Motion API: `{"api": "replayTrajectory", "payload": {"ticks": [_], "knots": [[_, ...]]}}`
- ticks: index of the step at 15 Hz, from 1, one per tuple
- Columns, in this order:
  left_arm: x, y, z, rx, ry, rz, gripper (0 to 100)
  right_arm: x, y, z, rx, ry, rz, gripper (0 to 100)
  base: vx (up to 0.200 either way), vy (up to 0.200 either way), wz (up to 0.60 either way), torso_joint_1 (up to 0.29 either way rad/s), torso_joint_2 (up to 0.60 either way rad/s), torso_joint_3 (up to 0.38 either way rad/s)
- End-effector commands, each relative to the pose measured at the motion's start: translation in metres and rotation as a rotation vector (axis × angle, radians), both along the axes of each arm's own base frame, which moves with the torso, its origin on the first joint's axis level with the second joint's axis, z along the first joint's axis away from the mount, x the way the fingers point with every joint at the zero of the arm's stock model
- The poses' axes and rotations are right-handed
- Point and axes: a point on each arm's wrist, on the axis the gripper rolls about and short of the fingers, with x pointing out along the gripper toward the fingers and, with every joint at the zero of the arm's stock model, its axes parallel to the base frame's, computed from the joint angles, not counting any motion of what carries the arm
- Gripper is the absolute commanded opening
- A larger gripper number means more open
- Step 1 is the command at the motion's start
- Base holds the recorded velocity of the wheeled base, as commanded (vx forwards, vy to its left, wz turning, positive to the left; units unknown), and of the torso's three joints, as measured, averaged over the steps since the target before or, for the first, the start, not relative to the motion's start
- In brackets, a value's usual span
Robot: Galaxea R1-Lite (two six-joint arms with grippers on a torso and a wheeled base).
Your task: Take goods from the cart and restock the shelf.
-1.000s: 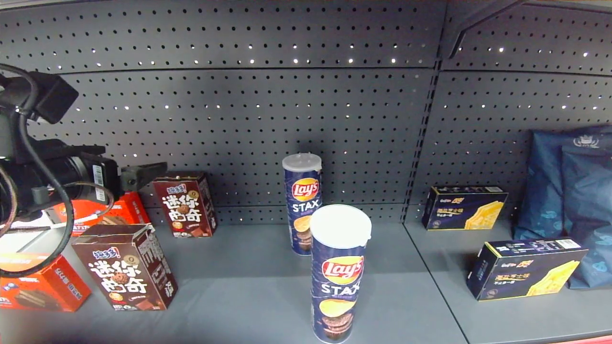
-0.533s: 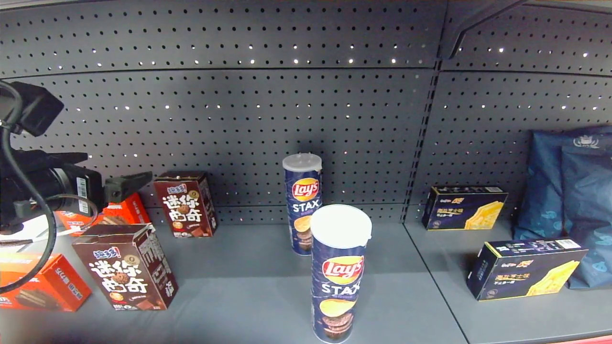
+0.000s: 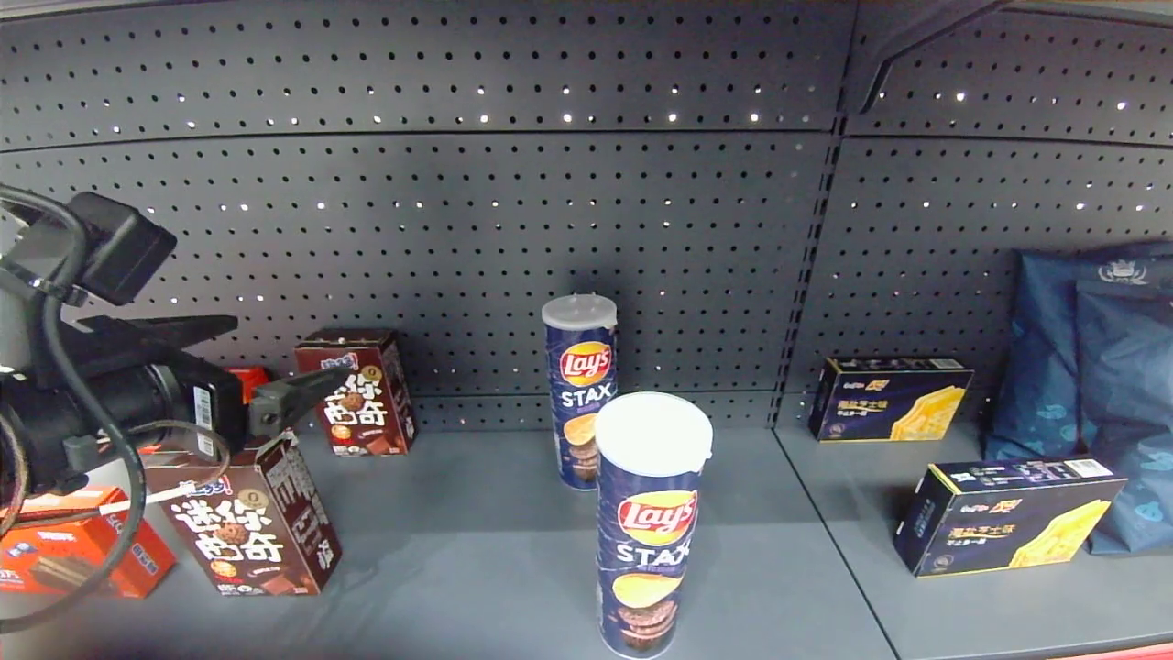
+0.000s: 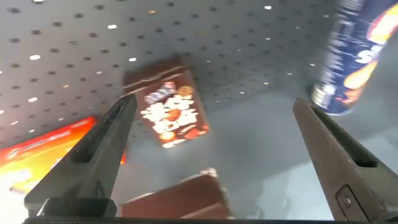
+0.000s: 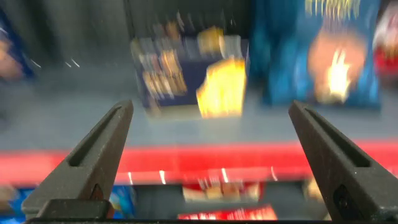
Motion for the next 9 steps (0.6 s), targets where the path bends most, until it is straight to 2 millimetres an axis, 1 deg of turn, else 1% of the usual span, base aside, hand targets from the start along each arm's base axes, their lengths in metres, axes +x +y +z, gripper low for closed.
{"api": "replayTrajectory", "payload": {"ticks": [1, 3, 4, 5, 6, 7, 8, 9], "knots": [[-0.004, -0.016, -0.008, 0.005, 0.031, -0.083, 100, 0.051, 0.006, 0.095, -0.045, 0.183, 0.242, 100, 0.0, 0.0, 0.0, 0.0, 0.0, 0.0], [-0.007, -0.023, -0.014, 0.012, 0.051, -0.119, 100, 0.063, 0.011, 0.088, -0.077, 0.255, 0.338, 100, 0.0, 0.0, 0.0, 0.0, 0.0, 0.0], [-0.007, -0.028, -0.014, 0.016, 0.055, -0.136, 100, 0.068, 0.013, 0.083, -0.083, 0.291, 0.356, 100, 0.0, 0.0, 0.0, 0.0, 0.0, 0.0], [-0.001, -0.036, -0.014, 0.039, 0.058, -0.15, 100, 0.071, 0.013, 0.077, -0.081, 0.317, 0.35, 100, 0.0, 0.0, 0.0, 0.0, 0.0, 0.0], [0.007, -0.039, -0.013, 0.084, 0.046, -0.151, 100, 0.068, 0.012, 0.071, -0.079, 0.321, 0.327, 100, 0.0, 0.0, 0.0, 0.0, 0.0, 0.0], [0.019, -0.042, -0.012, 0.134, 0.039, -0.154, 100, 0.059, 0.008, 0.062, -0.078, 0.311, 0.262, 100, 0.0, 0.0, 0.0, 0.0, 0.0, 0.0], [0.031, -0.047, -0.008, 0.159, 0.025, -0.157, 100, 0.044, 0.003, 0.047, -0.073, 0.29, 0.201, 100, 0.0, 0.0, 0.0, 0.0, 0.0, 0.0], [0.038, -0.049, -0.006, 0.161, 0.021, -0.156, 100, 0.036, 0.002, 0.04, -0.071, 0.276, 0.177, 100, 0.0, 0.0, 0.0, 0.0, 0.0, 0.0]]}}
